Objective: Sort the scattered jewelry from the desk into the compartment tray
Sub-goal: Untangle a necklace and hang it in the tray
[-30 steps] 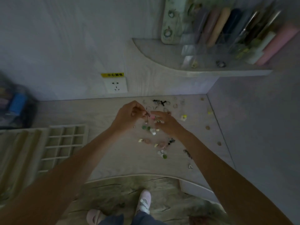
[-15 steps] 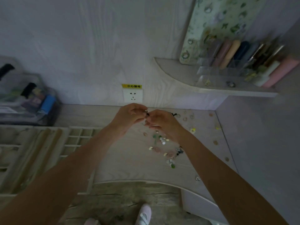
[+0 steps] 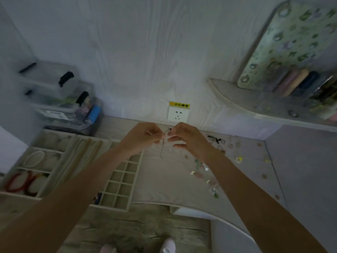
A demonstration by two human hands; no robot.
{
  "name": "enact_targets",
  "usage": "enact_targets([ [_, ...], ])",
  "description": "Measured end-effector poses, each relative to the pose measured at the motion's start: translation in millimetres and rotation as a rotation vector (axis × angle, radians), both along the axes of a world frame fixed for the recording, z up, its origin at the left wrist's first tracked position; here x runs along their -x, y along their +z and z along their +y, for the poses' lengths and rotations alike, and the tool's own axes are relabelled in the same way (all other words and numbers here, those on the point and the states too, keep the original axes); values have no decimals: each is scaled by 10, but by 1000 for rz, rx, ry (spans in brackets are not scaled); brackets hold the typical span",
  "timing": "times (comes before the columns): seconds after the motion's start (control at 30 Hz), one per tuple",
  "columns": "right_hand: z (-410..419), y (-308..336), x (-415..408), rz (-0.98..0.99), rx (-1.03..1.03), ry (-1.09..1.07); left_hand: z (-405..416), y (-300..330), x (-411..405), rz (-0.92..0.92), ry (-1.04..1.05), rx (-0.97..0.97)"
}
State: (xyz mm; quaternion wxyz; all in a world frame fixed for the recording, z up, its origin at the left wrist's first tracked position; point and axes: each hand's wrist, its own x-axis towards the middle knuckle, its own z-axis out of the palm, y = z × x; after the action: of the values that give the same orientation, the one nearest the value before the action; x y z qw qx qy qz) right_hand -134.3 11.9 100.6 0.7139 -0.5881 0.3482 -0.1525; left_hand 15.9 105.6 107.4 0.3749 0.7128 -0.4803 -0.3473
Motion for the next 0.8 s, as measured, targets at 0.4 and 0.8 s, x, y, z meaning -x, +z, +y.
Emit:
enact_targets([
  [0.4, 493, 74, -871, -253, -480, -261, 720, -83, -850, 356, 97, -109],
  [0.8, 920, -58, -1562, -58, -213, 24, 1202, -104, -1552, 916, 488, 159],
])
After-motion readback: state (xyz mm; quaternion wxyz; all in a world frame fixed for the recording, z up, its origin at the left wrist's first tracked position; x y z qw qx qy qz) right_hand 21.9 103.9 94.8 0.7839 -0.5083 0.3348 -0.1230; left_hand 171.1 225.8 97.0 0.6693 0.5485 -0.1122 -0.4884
